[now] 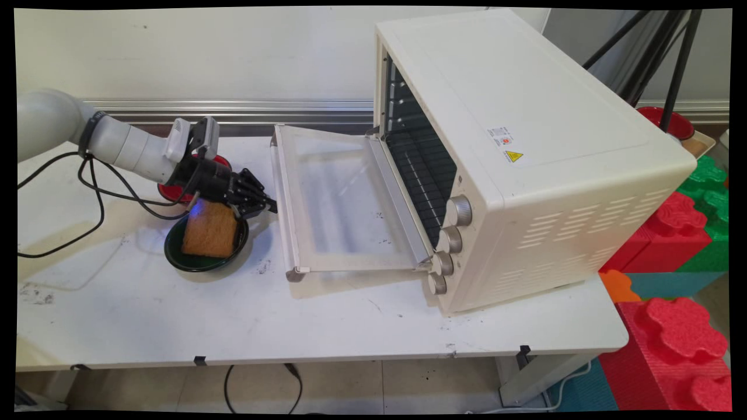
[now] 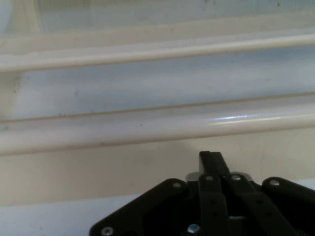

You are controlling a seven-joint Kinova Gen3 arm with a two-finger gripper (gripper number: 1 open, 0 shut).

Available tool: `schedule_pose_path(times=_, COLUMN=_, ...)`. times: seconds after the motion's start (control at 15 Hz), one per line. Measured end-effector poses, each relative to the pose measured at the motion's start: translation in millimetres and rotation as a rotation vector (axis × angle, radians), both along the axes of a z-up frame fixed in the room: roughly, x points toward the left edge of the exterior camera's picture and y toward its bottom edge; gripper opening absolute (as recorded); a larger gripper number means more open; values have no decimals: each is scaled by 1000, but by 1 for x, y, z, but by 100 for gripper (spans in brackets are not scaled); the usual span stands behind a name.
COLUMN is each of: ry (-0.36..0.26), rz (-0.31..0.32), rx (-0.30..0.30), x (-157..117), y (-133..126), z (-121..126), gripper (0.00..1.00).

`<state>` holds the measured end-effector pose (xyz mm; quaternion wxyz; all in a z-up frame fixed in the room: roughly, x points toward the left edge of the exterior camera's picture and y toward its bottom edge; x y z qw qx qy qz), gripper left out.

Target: Close the oven

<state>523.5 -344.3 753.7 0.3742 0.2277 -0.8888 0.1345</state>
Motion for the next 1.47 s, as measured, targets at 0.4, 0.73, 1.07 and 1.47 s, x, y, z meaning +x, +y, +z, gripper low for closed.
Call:
schedule_pose_path(times=0.4, ry=64, rz=-10, rx=-32, x=-2, y=5, z=-1, gripper=0)
schedule_pose_path(times=0.73, ry=152, rz=-16, rx=-85, x=-4, y=8, z=11, gripper=0)
schedule_pose_path(times=1.07, ry=244, rz=-6, rx=-127, x=-7, y=8, z=29, gripper=0)
schedule_pose_path(times=1.47, ry=362, rz=3, rx=-170, x=-34, y=-6, z=56, gripper=0)
